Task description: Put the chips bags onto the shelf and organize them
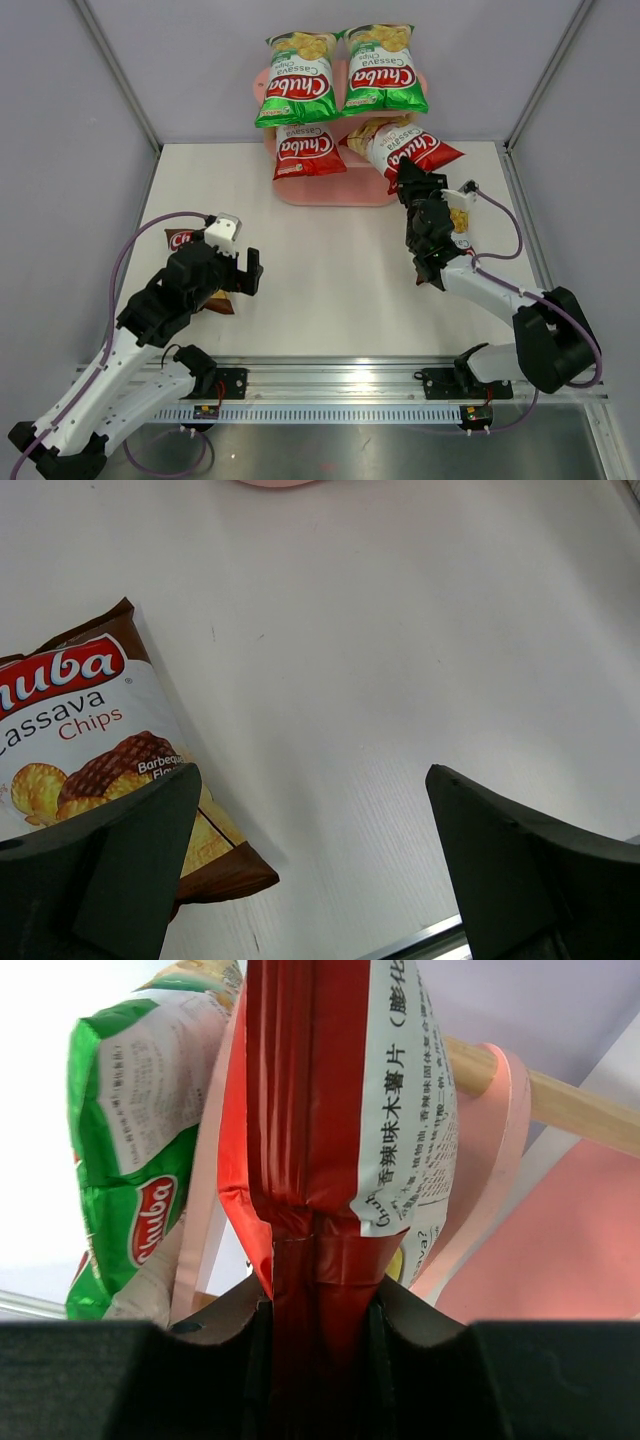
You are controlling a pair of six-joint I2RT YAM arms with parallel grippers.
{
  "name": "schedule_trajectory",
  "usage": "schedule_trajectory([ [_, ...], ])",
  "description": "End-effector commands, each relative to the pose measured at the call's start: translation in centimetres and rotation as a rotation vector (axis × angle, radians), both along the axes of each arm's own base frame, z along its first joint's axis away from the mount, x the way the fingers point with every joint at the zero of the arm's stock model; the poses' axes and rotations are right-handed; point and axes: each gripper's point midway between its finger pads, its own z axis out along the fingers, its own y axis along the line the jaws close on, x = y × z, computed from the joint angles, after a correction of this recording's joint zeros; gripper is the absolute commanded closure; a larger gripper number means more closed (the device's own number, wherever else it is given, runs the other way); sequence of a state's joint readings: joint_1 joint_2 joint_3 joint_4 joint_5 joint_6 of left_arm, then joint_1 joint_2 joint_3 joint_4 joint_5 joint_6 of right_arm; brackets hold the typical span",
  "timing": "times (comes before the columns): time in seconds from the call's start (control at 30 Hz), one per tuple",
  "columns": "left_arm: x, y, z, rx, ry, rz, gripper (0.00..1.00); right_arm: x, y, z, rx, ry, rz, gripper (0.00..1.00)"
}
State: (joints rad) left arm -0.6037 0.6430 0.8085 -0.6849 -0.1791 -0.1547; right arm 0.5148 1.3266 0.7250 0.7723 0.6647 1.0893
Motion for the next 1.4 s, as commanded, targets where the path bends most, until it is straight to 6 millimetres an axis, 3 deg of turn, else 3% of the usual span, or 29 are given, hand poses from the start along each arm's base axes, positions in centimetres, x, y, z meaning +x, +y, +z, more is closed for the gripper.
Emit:
schedule_trajectory([
  [0.0, 0.4, -0.5, 1.2, -0.025, -0.046, -0.019, 0.01, 0.5, -1.1, 5.5, 0.150, -0.182, -0.064, 1.00],
  [0.27, 0.9, 1.7, 1.5, 0.005, -0.070, 0.106, 0.01, 2.4, -0.7, 3.4, 0.144, -0.142, -0.192, 1.00],
  [0.5, 1.1, 3.6, 2.1, 0.014, -0.114, 0.211, 0.01, 4.4, 1.3, 1.7, 0.166, -0.136, -0.255, 1.00],
  [0.87, 0.9, 4.2, 2.9, -0.008, -0.149, 0.233, 0.01, 7.9, 4.6, -2.2, 0.163, -0.109, -0.280, 0.98],
  [1.17, 0.8, 3.9, 3.1, -0.022, -0.155, 0.215, 0.01, 10.1, 6.5, -3.9, 0.139, -0.067, -0.280, 0.94],
  [1.37, 0.8, 4.3, 3.0, -0.014, -0.156, 0.230, 0.01, 10.5, 6.4, -6.0, 0.114, 0.015, -0.347, 0.89],
])
